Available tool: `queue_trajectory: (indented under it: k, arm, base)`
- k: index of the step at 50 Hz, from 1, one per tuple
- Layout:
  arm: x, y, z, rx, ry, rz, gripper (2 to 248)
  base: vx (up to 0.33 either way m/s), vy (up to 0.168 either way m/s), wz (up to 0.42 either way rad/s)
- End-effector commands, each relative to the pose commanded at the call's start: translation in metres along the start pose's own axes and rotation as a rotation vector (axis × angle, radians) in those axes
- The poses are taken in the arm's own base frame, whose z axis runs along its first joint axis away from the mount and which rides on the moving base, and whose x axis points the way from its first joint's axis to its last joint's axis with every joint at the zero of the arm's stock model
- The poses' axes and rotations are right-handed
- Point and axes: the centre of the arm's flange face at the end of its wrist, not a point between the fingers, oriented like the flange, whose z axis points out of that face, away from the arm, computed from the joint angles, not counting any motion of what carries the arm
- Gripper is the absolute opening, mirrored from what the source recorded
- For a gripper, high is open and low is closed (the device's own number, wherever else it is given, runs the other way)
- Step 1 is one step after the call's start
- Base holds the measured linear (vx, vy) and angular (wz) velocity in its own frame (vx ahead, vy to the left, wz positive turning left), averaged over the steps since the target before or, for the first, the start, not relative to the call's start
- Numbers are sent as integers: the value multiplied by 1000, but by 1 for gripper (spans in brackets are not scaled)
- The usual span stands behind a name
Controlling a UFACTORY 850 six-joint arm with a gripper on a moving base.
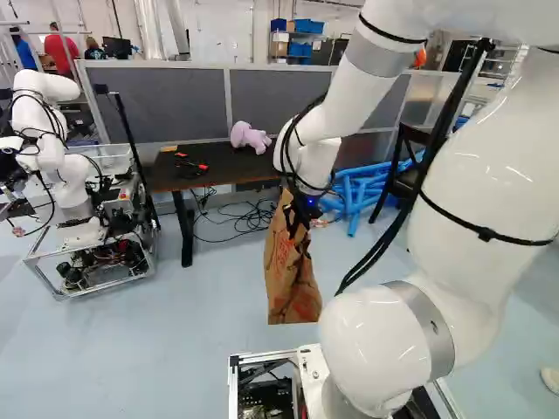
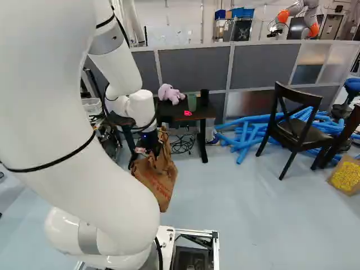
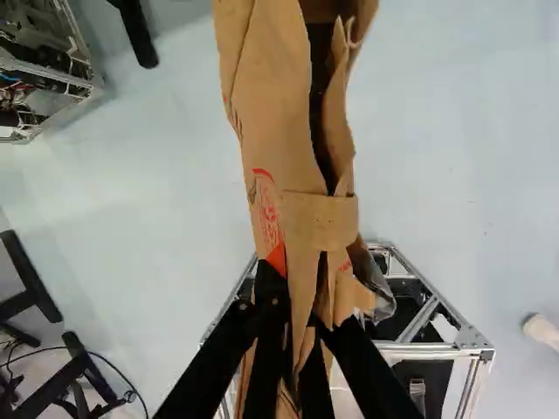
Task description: Pick up the bag on the ground and place it on the table
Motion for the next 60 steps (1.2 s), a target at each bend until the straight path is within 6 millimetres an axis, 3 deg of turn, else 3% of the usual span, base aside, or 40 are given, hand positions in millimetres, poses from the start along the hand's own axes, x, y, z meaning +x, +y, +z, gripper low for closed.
queue_trajectory:
  k: [19,60]
  arm:
    - [16,11,-27,9,14,37,21]
    - [42,12,-85,31,3,50,21]
  base:
    - [0,0,0]
    - [0,0,0]
